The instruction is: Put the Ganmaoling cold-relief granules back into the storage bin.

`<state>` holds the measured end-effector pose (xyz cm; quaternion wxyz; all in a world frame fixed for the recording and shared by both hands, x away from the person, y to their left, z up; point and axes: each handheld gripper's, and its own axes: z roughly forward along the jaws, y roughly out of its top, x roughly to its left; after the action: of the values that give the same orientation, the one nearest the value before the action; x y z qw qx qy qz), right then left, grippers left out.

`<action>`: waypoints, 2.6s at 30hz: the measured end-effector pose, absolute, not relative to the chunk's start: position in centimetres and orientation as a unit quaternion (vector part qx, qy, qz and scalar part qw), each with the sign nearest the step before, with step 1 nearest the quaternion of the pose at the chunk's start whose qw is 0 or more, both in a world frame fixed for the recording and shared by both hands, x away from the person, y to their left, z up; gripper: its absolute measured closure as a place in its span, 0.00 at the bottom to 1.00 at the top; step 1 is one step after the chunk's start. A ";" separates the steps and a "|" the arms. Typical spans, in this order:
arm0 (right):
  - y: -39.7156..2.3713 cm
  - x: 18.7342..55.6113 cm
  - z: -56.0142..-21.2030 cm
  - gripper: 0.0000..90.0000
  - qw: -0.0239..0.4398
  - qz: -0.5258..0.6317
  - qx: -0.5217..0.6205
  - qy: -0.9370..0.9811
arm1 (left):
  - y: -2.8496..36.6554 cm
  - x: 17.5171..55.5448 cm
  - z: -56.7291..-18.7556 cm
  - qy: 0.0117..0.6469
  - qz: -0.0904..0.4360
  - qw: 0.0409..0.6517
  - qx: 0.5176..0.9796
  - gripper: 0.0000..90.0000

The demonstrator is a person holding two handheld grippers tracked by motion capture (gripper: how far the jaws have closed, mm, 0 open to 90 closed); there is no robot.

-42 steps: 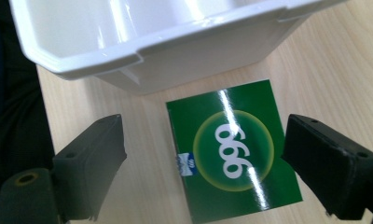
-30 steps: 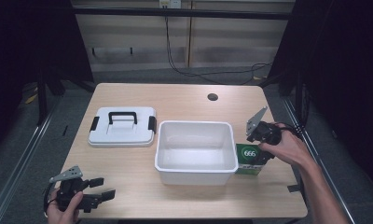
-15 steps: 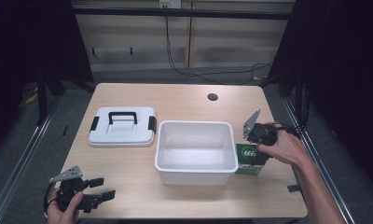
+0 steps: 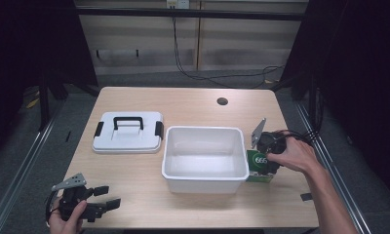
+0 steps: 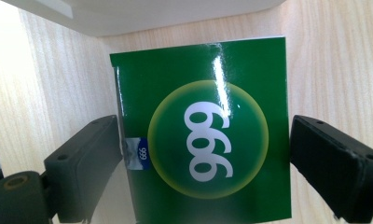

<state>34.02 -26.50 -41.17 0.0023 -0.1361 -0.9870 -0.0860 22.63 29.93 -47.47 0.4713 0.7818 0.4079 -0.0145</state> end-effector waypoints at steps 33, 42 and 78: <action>-27.2 33.2 -40.7 0.17 -0.007 -0.082 -0.126 -0.989 | 30.0 22.6 -47.4 0.408 -0.013 0.472 0.781 0.19; -27.9 32.9 -40.0 0.18 -0.003 -0.082 -0.142 -0.986 | 29.9 22.6 -47.4 0.408 -0.013 0.472 0.781 0.19; -33.3 30.1 -35.2 0.18 -0.042 -0.232 -0.216 -0.947 | 30.0 22.6 -47.5 0.409 -0.013 0.472 0.781 0.19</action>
<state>30.14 -33.26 -35.22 -0.0423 -0.2160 -0.9474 -0.2324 22.62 29.95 -47.49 0.4715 0.7813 0.4088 -0.0127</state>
